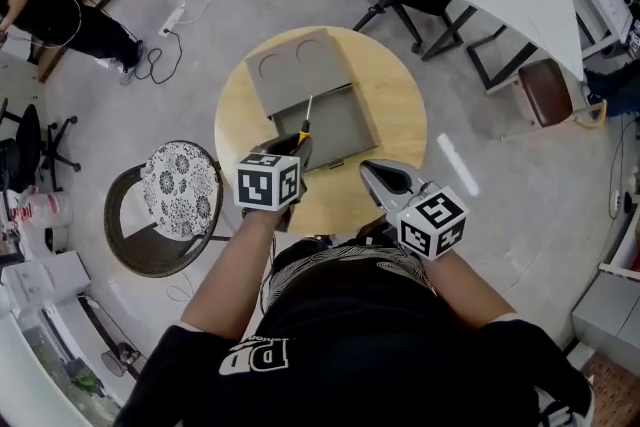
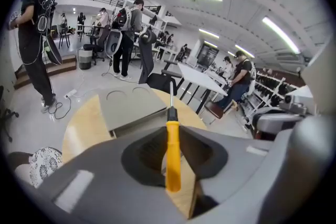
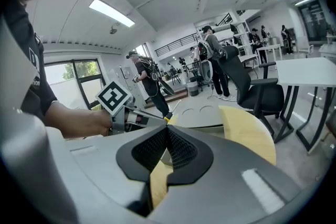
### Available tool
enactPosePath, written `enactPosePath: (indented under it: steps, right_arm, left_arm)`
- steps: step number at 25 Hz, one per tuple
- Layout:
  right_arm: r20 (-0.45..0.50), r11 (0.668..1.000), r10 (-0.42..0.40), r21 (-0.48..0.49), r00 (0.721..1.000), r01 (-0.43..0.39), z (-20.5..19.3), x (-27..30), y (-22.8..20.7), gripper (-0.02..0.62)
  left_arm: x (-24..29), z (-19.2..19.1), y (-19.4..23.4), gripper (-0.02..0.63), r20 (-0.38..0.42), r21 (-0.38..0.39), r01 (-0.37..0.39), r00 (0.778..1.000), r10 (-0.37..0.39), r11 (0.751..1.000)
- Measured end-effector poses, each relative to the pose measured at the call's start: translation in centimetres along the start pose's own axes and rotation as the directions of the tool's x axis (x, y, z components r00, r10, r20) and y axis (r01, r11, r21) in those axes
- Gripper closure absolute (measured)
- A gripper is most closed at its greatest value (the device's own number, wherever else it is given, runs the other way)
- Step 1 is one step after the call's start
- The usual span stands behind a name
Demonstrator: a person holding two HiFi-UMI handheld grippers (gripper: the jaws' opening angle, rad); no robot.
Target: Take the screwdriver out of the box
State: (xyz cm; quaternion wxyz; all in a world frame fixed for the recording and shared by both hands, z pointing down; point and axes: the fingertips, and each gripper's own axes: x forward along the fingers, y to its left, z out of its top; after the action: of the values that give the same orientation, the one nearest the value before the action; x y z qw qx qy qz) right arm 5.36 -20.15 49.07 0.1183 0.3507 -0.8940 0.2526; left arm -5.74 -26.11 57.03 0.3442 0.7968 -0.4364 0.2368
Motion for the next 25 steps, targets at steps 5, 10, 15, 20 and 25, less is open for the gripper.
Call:
enactPosePath:
  steps: [5, 10, 15, 20, 25]
  right_arm:
    - [0.059, 0.999, -0.013, -0.033, 0.998, 0.015, 1.8, 0.0, 1.2, 0.595]
    - [0.064, 0.997, 0.017, -0.078, 0.998, -0.012, 2.1, 0.6, 3.7, 0.595]
    - [0.055, 0.993, 0.041, -0.113, 0.998, -0.035, 2.7, 1.1, 5.7, 0.595]
    - [0.071, 0.992, 0.035, -0.126, 0.997, -0.026, 3.7, 1.0, 6.5, 0.595]
    - [0.076, 0.991, 0.027, -0.134, 0.997, -0.017, 3.8, 1.5, 7.1, 0.595]
  left_arm:
    - [-4.5, 0.7, -0.5, 0.469, 0.107, 0.014, 0.034, 0.994, -0.036, 0.999]
    - [-8.6, 0.1, -0.2, 0.469, 0.190, 0.002, 0.053, 0.980, -0.053, 0.999]
    - [-11.7, 0.4, 0.0, 0.469, 0.249, 0.002, 0.078, 0.965, -0.076, 0.997]
    - [-13.5, 0.9, 0.5, 0.469, 0.294, -0.005, 0.084, 0.953, -0.079, 0.996]
    - [-15.2, 1.2, 0.5, 0.469, 0.328, 0.007, 0.098, 0.940, -0.095, 0.995]
